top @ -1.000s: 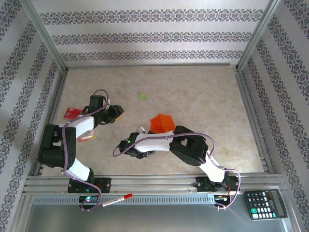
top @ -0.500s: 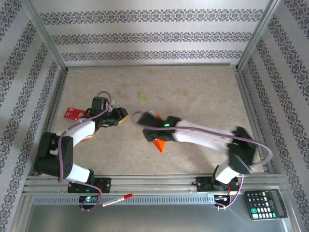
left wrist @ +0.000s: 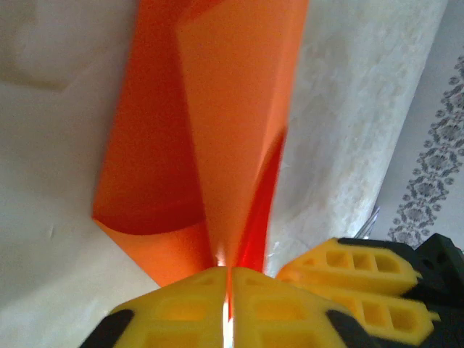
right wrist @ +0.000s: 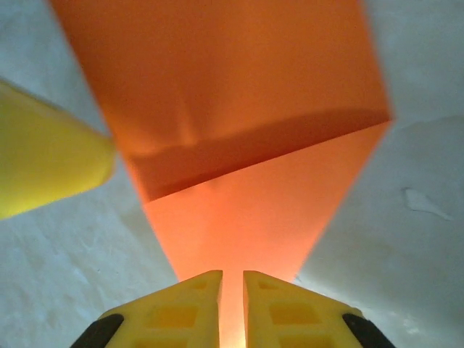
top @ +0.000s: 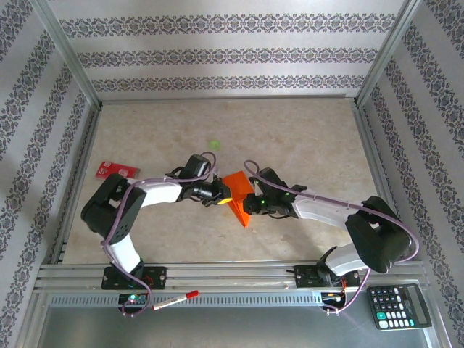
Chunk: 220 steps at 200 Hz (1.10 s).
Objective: Fold a paper plane with a square sheet of paper (pick it up from the middle)
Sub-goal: Fold the wing for the fifth time at the center of the table.
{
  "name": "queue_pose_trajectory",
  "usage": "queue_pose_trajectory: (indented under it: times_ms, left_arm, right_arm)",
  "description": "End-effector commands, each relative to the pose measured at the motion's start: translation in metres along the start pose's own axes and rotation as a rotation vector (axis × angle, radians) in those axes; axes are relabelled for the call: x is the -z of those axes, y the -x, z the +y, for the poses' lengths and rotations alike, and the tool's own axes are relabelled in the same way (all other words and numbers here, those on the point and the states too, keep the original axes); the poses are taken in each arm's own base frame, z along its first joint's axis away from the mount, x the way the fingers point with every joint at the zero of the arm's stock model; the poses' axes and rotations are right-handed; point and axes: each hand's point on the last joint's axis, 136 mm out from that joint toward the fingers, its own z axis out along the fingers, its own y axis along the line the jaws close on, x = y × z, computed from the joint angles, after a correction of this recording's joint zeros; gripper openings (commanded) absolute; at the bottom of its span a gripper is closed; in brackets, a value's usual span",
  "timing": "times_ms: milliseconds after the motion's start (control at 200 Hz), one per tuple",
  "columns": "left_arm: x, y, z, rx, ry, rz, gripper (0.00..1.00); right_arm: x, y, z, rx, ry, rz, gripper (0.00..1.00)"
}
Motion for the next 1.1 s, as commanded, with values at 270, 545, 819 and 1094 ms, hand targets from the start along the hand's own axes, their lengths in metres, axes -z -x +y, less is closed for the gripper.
queue_pose_trajectory:
  times_ms: [270, 545, 819, 1094]
  left_arm:
    - [-0.019, 0.03, -0.001, -0.206, -0.009, 0.165, 0.02]
    - [-0.018, 0.061, 0.014, -0.282, 0.13, 0.184, 0.12]
    - [0.028, 0.067, -0.025, -0.242, 0.047, -0.06, 0.34]
    - [0.007, 0.037, -0.055, -0.148, -0.078, -0.043, 0.11]
  right_arm:
    - [0.029, 0.027, 0.005, -0.006, 0.105, -0.124, 0.15]
    - [-0.012, 0.055, 0.001, -0.017, 0.108, -0.116, 0.11]
    - [-0.042, 0.049, -0.004, -0.154, 0.101, -0.152, 0.05]
    - [-0.006, 0.055, 0.002, -0.245, 0.207, -0.288, 0.07]
